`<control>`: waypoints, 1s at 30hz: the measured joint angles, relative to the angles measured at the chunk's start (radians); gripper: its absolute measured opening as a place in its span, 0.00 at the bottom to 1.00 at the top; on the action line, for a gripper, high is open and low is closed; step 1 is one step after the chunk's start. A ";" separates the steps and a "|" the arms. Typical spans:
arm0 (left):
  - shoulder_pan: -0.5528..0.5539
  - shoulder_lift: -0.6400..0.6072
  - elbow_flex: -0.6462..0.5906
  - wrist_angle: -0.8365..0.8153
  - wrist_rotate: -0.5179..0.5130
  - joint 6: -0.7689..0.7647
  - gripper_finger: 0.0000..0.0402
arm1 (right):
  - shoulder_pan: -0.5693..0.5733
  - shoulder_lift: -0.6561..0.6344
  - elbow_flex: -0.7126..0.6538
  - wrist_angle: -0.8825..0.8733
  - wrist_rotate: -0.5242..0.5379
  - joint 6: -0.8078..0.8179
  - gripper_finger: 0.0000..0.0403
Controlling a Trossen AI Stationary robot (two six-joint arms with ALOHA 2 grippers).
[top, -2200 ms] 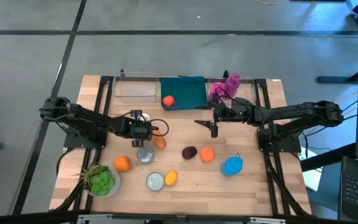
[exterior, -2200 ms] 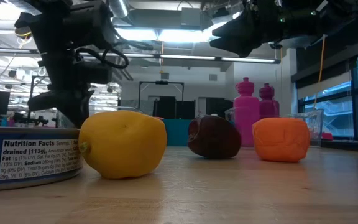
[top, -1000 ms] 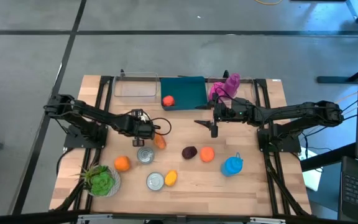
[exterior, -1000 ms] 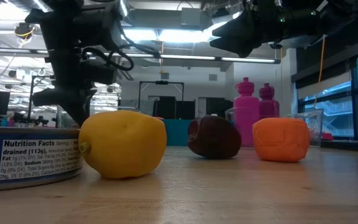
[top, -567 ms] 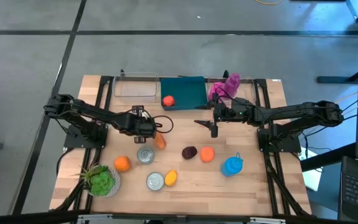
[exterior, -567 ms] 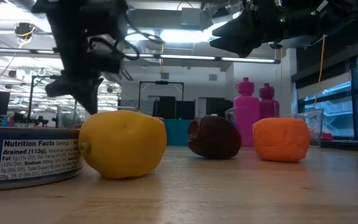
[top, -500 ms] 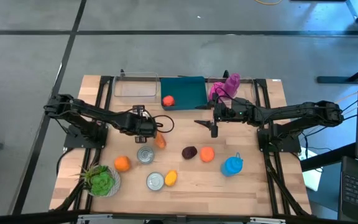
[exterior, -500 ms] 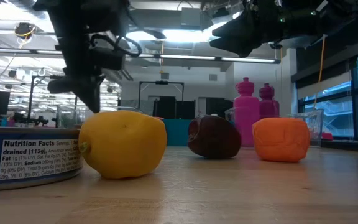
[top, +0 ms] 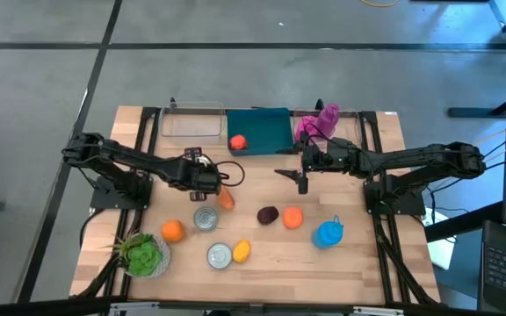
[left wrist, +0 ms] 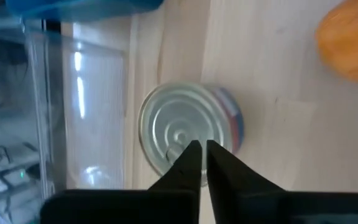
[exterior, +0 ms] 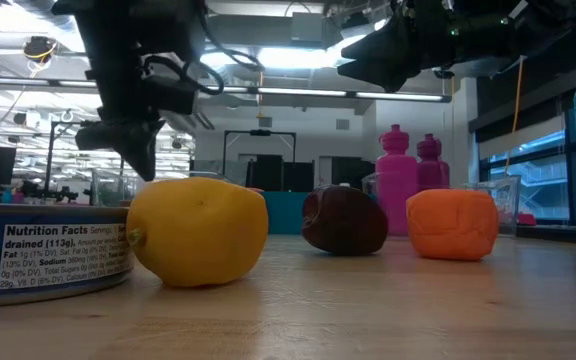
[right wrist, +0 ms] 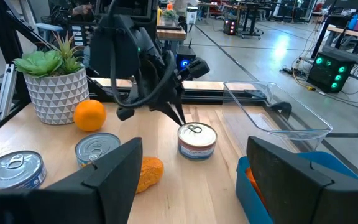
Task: Pick & Place Food Item
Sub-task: Put the top blue pink tuna can into the left transparent bin
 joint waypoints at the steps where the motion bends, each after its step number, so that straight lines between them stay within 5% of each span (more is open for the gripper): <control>1: 0.003 0.000 0.000 -0.013 0.000 -0.019 0.07 | 0.000 0.000 0.000 0.000 0.000 0.000 0.72; 10: 0.051 0.000 0.000 -0.121 0.063 -0.182 0.47 | 0.000 0.000 0.000 0.000 0.000 -0.001 0.72; 16: 0.020 -0.029 0.000 -0.236 0.011 -0.294 0.69 | 0.000 0.000 0.000 0.000 0.000 -0.001 0.72; 24: -0.193 -0.282 -0.045 -0.255 -0.166 -0.661 0.75 | 0.000 0.000 0.000 -0.003 0.000 -0.001 0.72; 30: -0.399 -0.478 -0.262 -0.034 -0.346 -0.914 0.74 | 0.000 0.000 0.000 -0.003 0.000 -0.002 0.72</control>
